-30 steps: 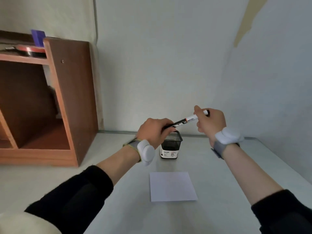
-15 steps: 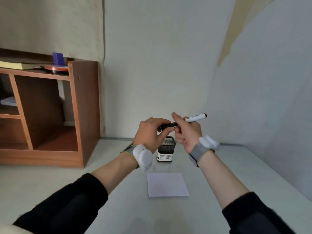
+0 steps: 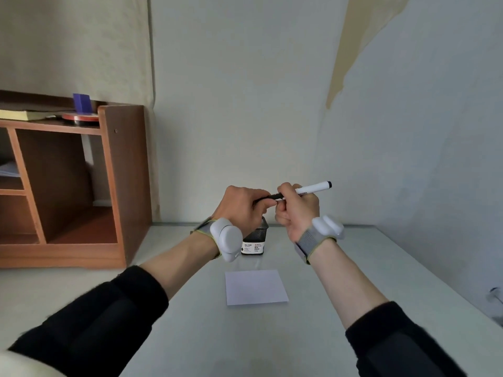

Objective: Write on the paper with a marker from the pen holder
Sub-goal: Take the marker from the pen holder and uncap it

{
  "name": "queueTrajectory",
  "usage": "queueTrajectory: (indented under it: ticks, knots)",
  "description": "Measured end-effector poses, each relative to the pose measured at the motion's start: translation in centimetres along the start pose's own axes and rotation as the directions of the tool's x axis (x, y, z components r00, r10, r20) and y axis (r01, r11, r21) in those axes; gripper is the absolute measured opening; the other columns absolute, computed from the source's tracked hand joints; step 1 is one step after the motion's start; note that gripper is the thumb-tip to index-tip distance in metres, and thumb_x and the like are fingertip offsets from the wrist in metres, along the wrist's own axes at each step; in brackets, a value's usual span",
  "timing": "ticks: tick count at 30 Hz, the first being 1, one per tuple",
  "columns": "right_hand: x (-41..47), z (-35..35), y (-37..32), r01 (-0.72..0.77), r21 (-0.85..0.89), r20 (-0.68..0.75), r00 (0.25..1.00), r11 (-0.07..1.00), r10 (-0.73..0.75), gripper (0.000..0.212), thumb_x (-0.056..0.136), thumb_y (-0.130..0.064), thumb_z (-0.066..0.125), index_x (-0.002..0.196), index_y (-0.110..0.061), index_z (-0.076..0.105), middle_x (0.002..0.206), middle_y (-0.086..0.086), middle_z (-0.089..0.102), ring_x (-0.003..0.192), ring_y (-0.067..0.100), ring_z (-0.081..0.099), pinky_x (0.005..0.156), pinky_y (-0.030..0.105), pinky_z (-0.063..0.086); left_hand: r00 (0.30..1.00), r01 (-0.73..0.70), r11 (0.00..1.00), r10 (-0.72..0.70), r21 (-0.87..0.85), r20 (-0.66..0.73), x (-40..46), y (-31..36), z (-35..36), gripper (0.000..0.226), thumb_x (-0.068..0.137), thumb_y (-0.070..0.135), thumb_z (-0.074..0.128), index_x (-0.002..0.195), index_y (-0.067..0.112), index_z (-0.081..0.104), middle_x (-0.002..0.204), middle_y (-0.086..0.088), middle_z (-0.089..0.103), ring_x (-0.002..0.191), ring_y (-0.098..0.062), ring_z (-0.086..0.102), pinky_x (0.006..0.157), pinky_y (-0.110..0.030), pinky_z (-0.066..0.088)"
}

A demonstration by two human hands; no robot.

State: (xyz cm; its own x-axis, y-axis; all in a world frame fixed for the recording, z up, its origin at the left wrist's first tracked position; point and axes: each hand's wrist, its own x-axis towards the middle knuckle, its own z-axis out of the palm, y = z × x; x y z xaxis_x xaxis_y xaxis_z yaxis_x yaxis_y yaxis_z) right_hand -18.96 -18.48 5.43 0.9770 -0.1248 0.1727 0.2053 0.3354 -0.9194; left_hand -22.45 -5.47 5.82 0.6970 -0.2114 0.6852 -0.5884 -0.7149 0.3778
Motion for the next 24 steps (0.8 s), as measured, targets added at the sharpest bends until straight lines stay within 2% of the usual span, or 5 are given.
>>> queueTrajectory:
  ticks: [10,14,17,21,24]
  knots:
    - [3.8,0.1,2.3,0.034,0.017,0.039,0.999,0.999,-0.034,0.037,0.079,-0.003,0.052,0.053,-0.019,0.031,0.033,-0.005,0.033,0.032,0.014,0.019,0.040,0.015,0.017,0.972,0.194,0.980,-0.187,-0.040,0.143,2.7,-2.2,1.1,0.027,0.090,0.028,0.053,0.064,0.029,0.056,0.036,0.022,0.050,0.047,0.012,0.048,0.049,-0.005,0.033]
    - [5.3,0.2,3.1,0.055,0.038,-0.009,0.998,0.998,-0.055,0.039,0.081,-0.003,0.052,0.053,-0.021,0.031,0.039,-0.005,0.032,0.033,0.011,0.024,0.039,0.015,0.018,0.928,0.313,0.945,-0.282,-0.099,0.243,3.5,-5.1,1.4,0.027,0.091,0.032,0.050,0.070,0.024,0.065,0.058,0.014,0.058,0.051,0.002,0.049,0.052,-0.009,0.034]
    - [7.3,-1.9,2.7,0.108,0.092,-0.120,0.988,0.990,-0.096,0.034,0.084,-0.003,0.050,0.059,-0.018,0.031,0.046,-0.002,0.030,0.033,0.010,0.025,0.040,0.015,0.018,0.864,0.449,0.874,-0.373,-0.185,0.338,2.5,-8.4,1.3,0.029,0.091,0.030,0.049,0.071,0.024,0.068,0.063,0.009,0.060,0.057,-0.008,0.049,0.066,-0.025,0.039]
    - [7.6,-2.1,4.6,0.086,0.011,-0.065,0.994,0.996,-0.085,0.035,0.084,-0.003,0.051,0.059,-0.018,0.032,0.047,0.001,0.030,0.036,0.012,0.024,0.039,0.015,0.020,0.891,0.416,0.883,-0.347,-0.217,0.293,1.0,-10.3,3.1,0.017,0.089,0.027,0.054,0.081,0.033,0.068,0.081,0.015,0.071,0.065,0.012,0.056,0.065,-0.007,0.039]
    - [8.0,-1.8,5.8,0.039,0.022,-0.056,0.998,0.999,-0.038,0.034,0.083,-0.005,0.053,0.059,-0.018,0.034,0.046,0.001,0.031,0.036,0.013,0.023,0.041,0.016,0.018,0.901,0.420,0.855,-0.353,-0.303,0.253,0.0,-10.7,5.2,0.011,0.085,0.026,0.062,0.090,0.032,0.068,0.093,0.016,0.072,0.084,0.010,0.061,0.070,-0.001,0.038]
